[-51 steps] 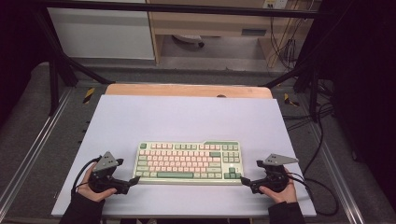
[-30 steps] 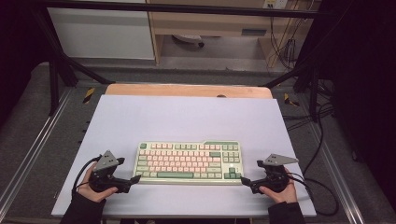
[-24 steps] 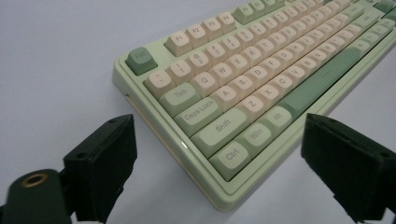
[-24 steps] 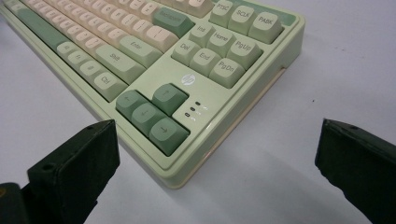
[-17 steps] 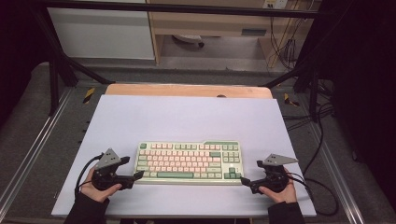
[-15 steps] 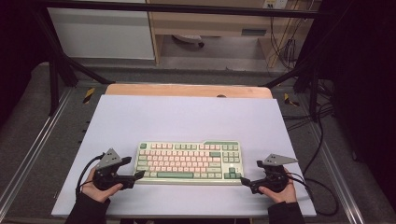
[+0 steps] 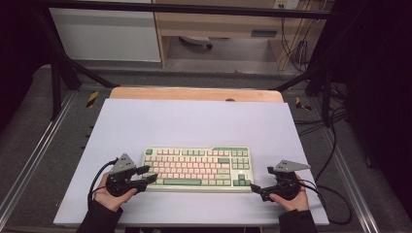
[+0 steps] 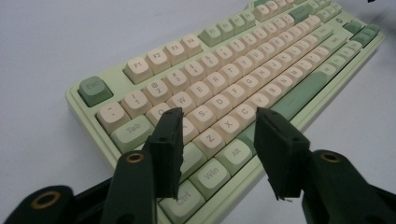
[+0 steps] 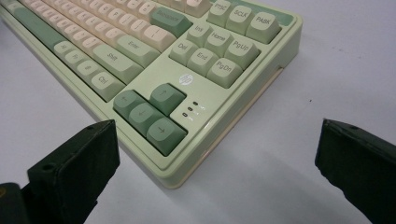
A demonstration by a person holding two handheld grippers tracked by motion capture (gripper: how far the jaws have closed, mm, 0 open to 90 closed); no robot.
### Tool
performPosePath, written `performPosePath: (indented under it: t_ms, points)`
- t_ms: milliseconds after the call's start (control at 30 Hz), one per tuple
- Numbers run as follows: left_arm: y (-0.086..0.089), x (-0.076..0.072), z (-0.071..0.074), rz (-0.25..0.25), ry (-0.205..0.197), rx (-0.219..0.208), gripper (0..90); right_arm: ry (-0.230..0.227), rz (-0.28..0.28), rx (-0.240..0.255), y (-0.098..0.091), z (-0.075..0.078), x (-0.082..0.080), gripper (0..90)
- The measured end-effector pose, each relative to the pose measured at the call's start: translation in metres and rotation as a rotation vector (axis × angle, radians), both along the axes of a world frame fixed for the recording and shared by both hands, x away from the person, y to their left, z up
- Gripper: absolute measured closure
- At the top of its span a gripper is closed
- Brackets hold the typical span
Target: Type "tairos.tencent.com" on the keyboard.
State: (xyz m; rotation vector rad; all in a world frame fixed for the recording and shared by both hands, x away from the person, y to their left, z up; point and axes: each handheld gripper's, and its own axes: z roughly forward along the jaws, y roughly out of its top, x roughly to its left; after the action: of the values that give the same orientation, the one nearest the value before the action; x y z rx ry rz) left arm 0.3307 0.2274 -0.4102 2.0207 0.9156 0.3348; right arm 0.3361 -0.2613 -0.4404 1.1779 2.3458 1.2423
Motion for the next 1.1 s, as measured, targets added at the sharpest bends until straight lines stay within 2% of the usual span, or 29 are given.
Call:
performPosePath:
  t_ms: [300, 600, 933, 1100]
  points:
    - [-0.012, 0.003, 0.003, -0.021, 0.012, 0.003, 70.4, 0.002, -0.001, 0.002, 0.001, 0.0, 0.0, 0.4]
    - [-0.023, 0.01, 0.005, -0.021, 0.018, 0.008, 80.9, 0.0, 0.002, -0.002, 0.0, 0.0, 0.0, 0.4]
    - [-0.035, 0.016, 0.005, -0.024, 0.029, 0.01, 89.1, -0.001, 0.003, 0.002, 0.001, -0.001, 0.0, 0.5]
    - [-0.044, 0.02, 0.005, -0.034, 0.027, 0.009, 90.0, 0.0, 0.003, 0.001, 0.001, -0.001, 0.0, 0.4]
